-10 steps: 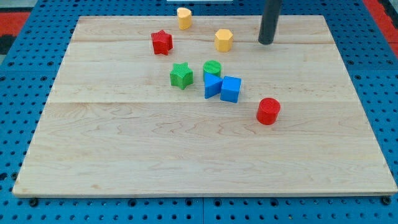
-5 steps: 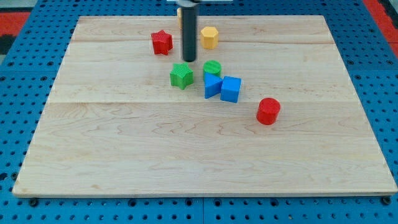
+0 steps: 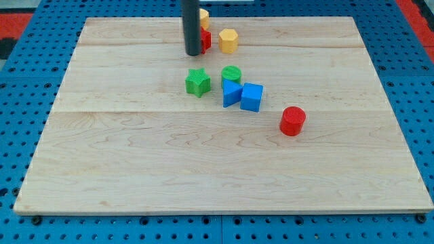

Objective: Place the hexagon between the heart and red star

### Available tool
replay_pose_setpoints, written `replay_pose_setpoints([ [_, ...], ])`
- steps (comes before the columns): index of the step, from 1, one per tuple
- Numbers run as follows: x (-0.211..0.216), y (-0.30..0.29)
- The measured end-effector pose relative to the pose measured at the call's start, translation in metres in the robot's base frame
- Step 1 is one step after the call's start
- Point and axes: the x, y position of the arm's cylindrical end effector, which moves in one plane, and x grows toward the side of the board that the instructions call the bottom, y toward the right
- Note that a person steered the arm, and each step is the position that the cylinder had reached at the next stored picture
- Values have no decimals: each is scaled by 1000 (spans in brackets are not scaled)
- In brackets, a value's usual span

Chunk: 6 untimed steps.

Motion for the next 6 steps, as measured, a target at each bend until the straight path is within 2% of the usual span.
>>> replay_pose_setpoints([
  [1, -15, -67],
  [3, -100, -24],
  [5, -104, 13],
  [6, -98, 60],
])
